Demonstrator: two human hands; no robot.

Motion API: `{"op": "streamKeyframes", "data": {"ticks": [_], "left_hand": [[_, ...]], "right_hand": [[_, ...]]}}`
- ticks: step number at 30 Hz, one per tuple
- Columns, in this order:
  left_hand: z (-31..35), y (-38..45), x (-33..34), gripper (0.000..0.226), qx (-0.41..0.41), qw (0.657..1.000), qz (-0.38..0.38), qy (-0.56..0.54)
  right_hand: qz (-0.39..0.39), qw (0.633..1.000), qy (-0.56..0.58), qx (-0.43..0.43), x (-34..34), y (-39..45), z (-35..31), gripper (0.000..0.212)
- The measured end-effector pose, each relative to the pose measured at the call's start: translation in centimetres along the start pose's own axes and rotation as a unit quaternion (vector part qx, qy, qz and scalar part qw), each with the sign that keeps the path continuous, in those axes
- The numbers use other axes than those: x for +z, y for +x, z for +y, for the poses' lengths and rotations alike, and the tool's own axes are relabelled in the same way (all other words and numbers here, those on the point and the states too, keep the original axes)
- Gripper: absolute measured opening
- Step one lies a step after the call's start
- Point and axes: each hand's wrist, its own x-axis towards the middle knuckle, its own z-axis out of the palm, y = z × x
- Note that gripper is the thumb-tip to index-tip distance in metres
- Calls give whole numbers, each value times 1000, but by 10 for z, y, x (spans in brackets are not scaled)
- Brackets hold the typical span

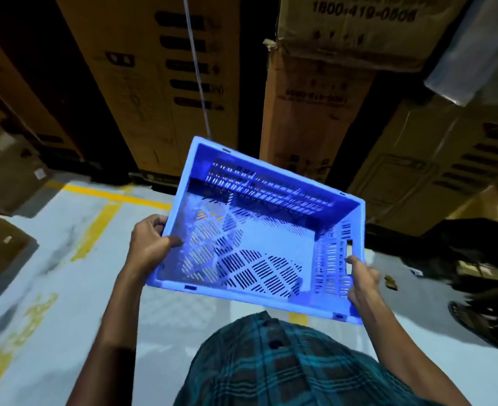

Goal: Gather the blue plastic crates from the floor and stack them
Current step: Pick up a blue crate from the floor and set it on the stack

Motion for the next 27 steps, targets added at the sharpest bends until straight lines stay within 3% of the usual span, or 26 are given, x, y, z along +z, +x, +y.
{"op": "streamKeyframes", "data": {"ticks": [3, 6, 9, 12, 18, 20, 23, 27], "left_hand": [[-14, 39, 13, 30, -50, 999, -17, -8], [-34, 87, 31, 31, -104, 994, -15, -5], [-59, 147, 50, 29, -132, 991, -23, -5], [-78, 203, 68, 24, -156, 987, -41, -9], [-98, 289, 100, 20, -158, 980, -119, -8], [-93, 304, 107, 16, -160, 978, -135, 10], [-86, 315, 118, 15, -173, 971, -162, 19], [-81, 319, 132, 14, -160, 971, -170, 45]], "right_hand": [[14, 1000, -12, 9, 12, 19, 3, 12], [22, 999, -33, 12, 27, 69, 26, 22], [37, 999, -7, 5, 54, 63, 10, 27], [56, 998, 13, -5, 83, 49, -17, 10], [104, 994, 27, -17, 130, 76, -39, 11], [101, 995, 12, -13, 138, 85, -42, 21], [91, 995, -38, -14, 148, 98, -47, 33], [81, 988, -130, -15, 160, 119, -53, 22]]}}
